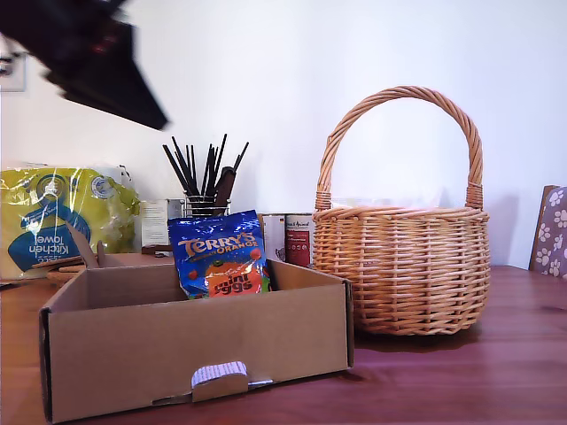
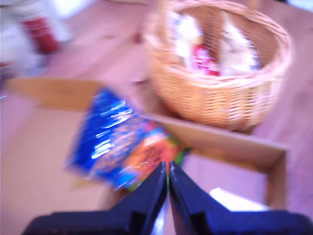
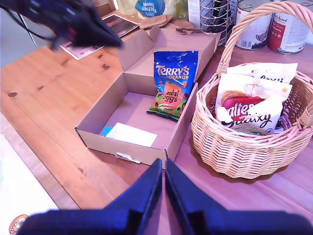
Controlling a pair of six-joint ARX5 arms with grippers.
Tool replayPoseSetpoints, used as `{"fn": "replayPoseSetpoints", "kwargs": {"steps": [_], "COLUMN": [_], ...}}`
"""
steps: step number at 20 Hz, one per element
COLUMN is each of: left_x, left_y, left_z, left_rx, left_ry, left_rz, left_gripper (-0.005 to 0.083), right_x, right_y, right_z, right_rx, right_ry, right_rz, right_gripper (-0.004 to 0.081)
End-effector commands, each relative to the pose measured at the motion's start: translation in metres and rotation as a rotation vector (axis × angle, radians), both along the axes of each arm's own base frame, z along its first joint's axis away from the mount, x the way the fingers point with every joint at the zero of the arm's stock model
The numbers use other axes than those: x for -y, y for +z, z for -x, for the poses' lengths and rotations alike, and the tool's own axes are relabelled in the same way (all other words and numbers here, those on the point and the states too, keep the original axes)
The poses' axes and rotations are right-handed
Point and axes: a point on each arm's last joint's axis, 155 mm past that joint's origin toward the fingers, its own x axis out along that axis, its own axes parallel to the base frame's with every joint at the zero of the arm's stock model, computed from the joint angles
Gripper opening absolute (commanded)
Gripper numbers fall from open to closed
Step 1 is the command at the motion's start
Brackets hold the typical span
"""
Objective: Move the bags of Easter eggs from the cardboard box on the left into the woven basket on the right side.
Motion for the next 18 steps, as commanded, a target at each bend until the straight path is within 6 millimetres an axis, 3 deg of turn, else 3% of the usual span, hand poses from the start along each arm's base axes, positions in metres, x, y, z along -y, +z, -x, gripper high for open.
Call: {"fn": "replayPoseSetpoints", "kwargs": {"steps": [1,3,4,6,7,13,18], "left_x": [-0.01,-0.011,-0.007,-0.008,-0.005,0.007,0.021], "left_y": [-0.007,0.003,0.007,0.007,0.004,-0.006,-0.025], "left_z": [-0.001,-0.009,-0.014,-0.031,-0.036,-0.071,-0.104], "left_rx": [-0.008,0.033,0.058,0.068,0.076,0.13,0.061], "left_ry": [0.003,0.001,-0.008,0.039,0.025,-0.028,-0.056], "left_rz": [-0.008,0.022,0.039,0.058,0.043,-0.004,-0.019], "left_gripper": [-0.0024,-0.0001,0.0145,0.0654,0.0772,0.0792,0.0792], "right_x": [-0.001,-0.002,-0.002,-0.002,-0.002,-0.002,-0.001], "right_y": [-0.001,-0.001,-0.001,-0.001,-0.001,-0.001,-0.001], "right_z": [0.0,0.001,0.001,0.001,0.001,0.0,0.0], "right_rx": [-0.004,-0.005,-0.005,-0.005,-0.005,-0.007,-0.006], "right_ry": [0.005,0.009,0.009,0.008,0.008,0.006,-0.001], "right_rz": [-0.006,-0.01,-0.01,-0.01,-0.01,-0.01,-0.006], "right_gripper": [-0.0012,-0.0012,-0.0012,-0.0012,-0.0012,-0.0012,-0.0012]}}
